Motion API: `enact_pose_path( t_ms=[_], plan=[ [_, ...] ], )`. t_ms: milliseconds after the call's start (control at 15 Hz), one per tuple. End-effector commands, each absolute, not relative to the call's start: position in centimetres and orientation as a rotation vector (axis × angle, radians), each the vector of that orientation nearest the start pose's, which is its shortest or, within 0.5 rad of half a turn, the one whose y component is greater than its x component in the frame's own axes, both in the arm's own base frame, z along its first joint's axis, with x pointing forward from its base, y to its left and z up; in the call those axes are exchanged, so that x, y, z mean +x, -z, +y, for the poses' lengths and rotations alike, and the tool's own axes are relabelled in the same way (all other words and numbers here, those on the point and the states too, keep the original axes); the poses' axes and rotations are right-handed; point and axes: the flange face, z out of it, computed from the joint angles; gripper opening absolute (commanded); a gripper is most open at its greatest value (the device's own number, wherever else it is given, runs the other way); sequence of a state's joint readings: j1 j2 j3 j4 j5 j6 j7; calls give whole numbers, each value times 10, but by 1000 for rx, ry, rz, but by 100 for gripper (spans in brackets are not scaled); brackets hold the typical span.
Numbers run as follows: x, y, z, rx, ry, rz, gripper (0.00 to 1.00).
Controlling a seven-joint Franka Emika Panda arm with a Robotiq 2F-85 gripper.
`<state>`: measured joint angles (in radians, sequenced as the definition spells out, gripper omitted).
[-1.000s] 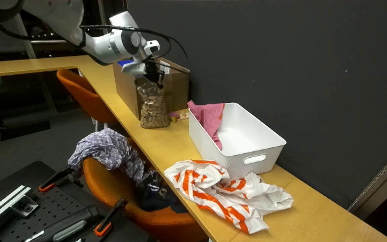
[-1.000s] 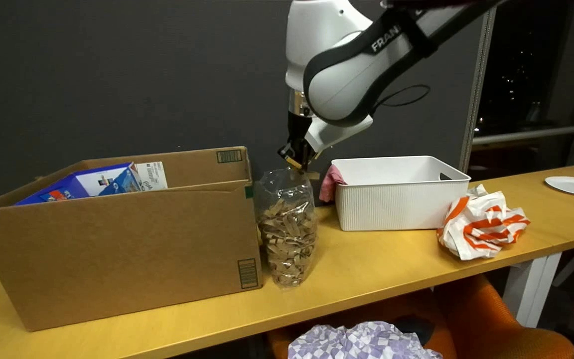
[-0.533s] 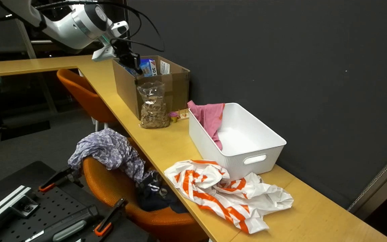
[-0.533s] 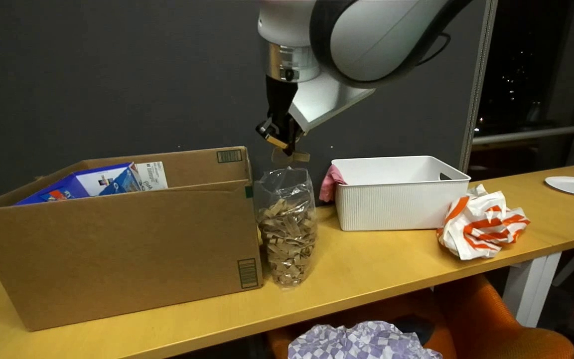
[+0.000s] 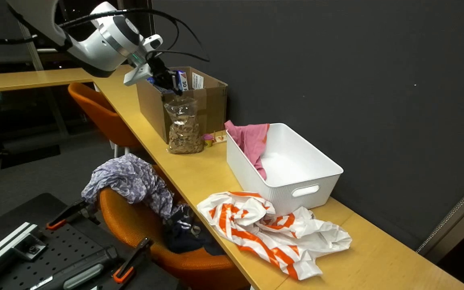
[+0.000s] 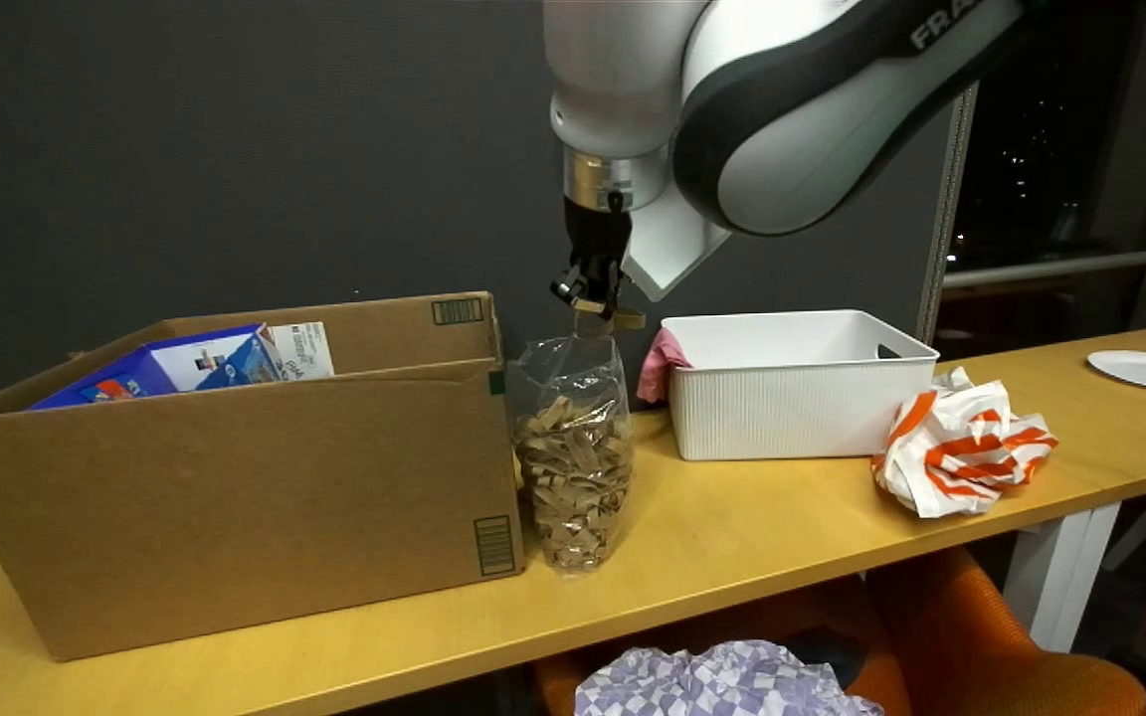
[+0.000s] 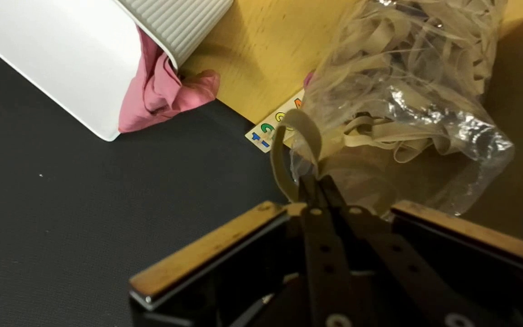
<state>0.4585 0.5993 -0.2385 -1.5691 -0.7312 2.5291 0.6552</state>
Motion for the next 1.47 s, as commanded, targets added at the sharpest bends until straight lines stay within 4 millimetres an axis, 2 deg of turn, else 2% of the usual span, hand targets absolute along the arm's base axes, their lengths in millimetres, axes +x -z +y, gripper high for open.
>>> enact_pose_path(
  t_ms=[0, 200, 533, 1000, 1067, 1133, 1400],
  plan=[
    [727, -318, 201, -3396, 1080, -374, 0],
    [740, -307, 208, -3394, 1083, -415, 0],
    [750, -310, 222, -3380, 1123, -460, 0],
    [739, -304, 216, -3387, 1083, -432, 0],
    [738, -303, 215, -3390, 1079, -424, 9],
    [737, -302, 214, -3389, 1076, -417, 29],
    [728, -308, 217, -3378, 1085, -398, 56]
  ],
)
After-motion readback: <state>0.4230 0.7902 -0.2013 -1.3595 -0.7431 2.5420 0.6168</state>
